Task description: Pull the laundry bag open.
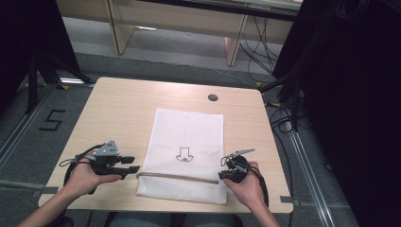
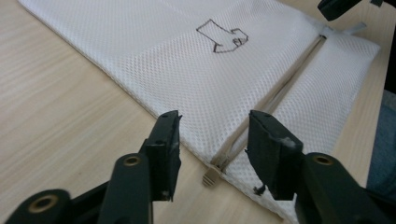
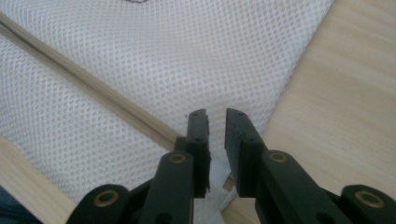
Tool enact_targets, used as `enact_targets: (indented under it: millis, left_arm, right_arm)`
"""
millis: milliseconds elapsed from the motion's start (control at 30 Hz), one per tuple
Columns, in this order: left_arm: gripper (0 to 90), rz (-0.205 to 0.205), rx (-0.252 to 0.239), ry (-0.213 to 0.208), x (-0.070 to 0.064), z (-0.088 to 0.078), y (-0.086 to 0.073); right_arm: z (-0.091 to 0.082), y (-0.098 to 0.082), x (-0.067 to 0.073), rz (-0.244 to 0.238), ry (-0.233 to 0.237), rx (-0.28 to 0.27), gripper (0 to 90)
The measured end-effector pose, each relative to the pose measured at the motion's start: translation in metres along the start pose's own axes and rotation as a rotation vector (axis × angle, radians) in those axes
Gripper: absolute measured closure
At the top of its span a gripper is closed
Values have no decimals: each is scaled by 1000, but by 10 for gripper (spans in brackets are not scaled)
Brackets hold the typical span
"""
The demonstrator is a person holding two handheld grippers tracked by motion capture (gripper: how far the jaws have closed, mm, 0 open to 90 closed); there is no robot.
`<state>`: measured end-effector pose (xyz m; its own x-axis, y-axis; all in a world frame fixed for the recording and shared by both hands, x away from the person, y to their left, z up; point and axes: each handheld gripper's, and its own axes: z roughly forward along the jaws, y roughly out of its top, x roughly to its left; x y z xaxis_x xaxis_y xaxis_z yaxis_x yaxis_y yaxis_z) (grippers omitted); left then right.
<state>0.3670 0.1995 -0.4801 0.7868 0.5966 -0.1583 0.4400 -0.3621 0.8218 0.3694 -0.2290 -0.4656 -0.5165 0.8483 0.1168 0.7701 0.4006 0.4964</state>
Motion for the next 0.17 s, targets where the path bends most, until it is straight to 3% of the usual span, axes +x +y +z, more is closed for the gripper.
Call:
enact_targets:
  millis: [33,67,133,167]
  left_arm:
    - [496,-24,-2,-3,1,1,-1]
    - [480,-14,-16,3,3,2,-1]
    - [451,-60,-32,14,6,3,-1]
    - [432,-57,-48,14,10,2,-1]
  right_arm:
    - [-1,0,2,28,10,12,772]
    - [-1,0,0,11,-8,-10,759]
    - [-1,-1,-3,6,-14,-28,744]
    - [-3,-1,-6,-5,-6,-36,724]
